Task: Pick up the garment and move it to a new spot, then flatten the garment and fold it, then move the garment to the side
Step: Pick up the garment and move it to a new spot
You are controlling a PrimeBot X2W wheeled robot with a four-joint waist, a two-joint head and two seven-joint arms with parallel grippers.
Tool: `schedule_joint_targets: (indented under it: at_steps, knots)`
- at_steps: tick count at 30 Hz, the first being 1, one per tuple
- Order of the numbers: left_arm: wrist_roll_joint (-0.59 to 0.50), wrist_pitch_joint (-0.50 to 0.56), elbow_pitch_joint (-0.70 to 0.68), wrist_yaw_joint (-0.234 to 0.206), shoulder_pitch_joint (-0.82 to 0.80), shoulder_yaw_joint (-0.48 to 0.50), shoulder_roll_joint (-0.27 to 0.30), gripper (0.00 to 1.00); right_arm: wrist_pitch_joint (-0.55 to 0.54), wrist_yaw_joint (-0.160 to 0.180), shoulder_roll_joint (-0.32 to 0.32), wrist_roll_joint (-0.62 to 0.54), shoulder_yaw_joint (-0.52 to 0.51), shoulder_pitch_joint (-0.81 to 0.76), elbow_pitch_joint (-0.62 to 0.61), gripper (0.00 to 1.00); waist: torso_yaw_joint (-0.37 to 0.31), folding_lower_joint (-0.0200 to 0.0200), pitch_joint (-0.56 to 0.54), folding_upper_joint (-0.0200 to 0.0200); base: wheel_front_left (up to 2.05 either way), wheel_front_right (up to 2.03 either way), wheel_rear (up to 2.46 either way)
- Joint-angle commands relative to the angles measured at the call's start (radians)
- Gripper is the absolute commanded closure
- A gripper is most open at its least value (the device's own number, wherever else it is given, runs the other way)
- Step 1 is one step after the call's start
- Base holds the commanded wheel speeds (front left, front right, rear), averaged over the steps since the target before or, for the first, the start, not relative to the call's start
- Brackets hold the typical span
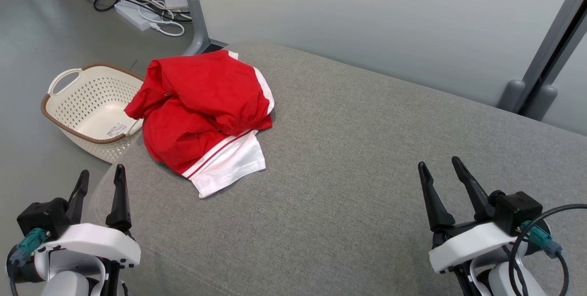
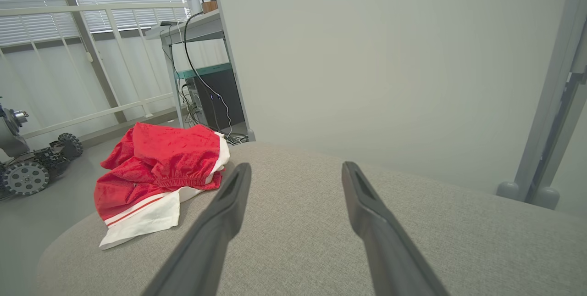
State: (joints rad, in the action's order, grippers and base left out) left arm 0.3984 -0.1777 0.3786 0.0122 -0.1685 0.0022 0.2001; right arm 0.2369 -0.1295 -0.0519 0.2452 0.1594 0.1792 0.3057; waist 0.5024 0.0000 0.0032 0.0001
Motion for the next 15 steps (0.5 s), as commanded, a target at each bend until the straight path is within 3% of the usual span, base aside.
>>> schedule_joint_targets:
  at_steps: [1, 9, 15]
  knots:
    - [0.003, -0.004, 0.000, -0.005, -0.013, 0.000, 0.004, 0.00, 0.006, -0.002, -0.003, 0.003, -0.007, 0.008, 0.002, 0.00, 0.001, 0.0000, -0.001, -0.0001, 0.00, 0.00, 0.00]
    - [-0.011, -0.004, -0.005, -0.009, -0.065, -0.018, 0.008, 0.00, 0.000, -0.002, -0.003, -0.005, -0.018, 0.012, -0.007, 0.00, 0.009, 0.0000, 0.007, -0.0001, 0.00, 0.00, 0.00]
    - [-0.008, 0.005, 0.002, 0.004, -0.243, -0.040, 0.004, 0.00, -0.038, -0.002, -0.008, -0.029, -0.015, 0.056, -0.045, 0.00, -0.037, 0.0000, 0.097, -0.0001, 0.00, 0.00, 0.00]
